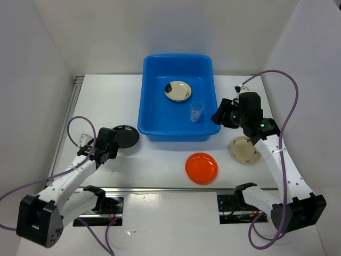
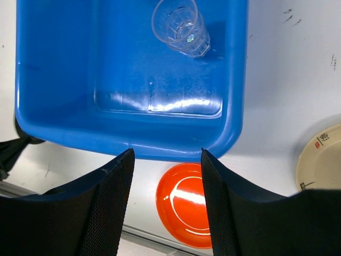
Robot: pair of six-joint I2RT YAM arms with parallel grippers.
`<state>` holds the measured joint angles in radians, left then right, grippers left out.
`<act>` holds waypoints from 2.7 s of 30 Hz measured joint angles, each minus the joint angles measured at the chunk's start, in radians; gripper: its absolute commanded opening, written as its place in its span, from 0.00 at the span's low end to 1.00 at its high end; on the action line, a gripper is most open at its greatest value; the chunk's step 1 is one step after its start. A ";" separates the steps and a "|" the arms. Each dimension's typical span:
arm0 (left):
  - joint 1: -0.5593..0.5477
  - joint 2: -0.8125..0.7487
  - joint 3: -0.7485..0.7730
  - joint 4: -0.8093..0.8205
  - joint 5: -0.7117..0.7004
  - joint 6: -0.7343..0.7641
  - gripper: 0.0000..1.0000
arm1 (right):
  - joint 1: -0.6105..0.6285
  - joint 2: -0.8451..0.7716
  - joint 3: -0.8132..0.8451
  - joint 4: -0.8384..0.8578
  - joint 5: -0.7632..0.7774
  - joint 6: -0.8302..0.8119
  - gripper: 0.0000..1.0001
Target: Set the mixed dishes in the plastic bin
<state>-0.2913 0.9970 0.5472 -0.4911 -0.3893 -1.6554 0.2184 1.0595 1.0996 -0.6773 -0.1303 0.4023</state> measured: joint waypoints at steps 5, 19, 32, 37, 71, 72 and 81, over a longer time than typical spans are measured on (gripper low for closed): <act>0.042 -0.113 0.080 -0.101 -0.081 0.029 0.00 | 0.000 0.000 0.000 0.001 -0.015 0.000 0.59; 0.061 0.134 0.623 0.038 -0.160 0.454 0.00 | 0.000 -0.003 0.000 0.001 -0.034 0.000 0.59; -0.063 0.886 1.313 0.176 0.246 0.610 0.00 | 0.000 -0.001 0.000 0.001 -0.023 -0.005 0.59; -0.097 1.136 1.556 0.141 0.325 0.615 0.00 | 0.000 0.001 0.000 0.001 -0.016 -0.005 0.59; -0.105 1.489 1.831 0.043 0.339 0.558 0.71 | 0.000 -0.014 -0.018 -0.019 0.021 0.009 0.59; -0.105 1.487 1.848 0.045 0.343 0.558 0.74 | 0.000 -0.019 -0.021 -0.020 0.018 0.009 0.59; -0.137 1.121 1.610 0.104 0.353 0.631 0.71 | 0.000 -0.067 -0.036 -0.035 -0.001 0.008 0.59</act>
<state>-0.4282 2.1181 2.1574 -0.3870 -0.0360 -1.0248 0.2184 0.9928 1.0637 -0.7124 -0.1314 0.4099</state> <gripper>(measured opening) 0.730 0.586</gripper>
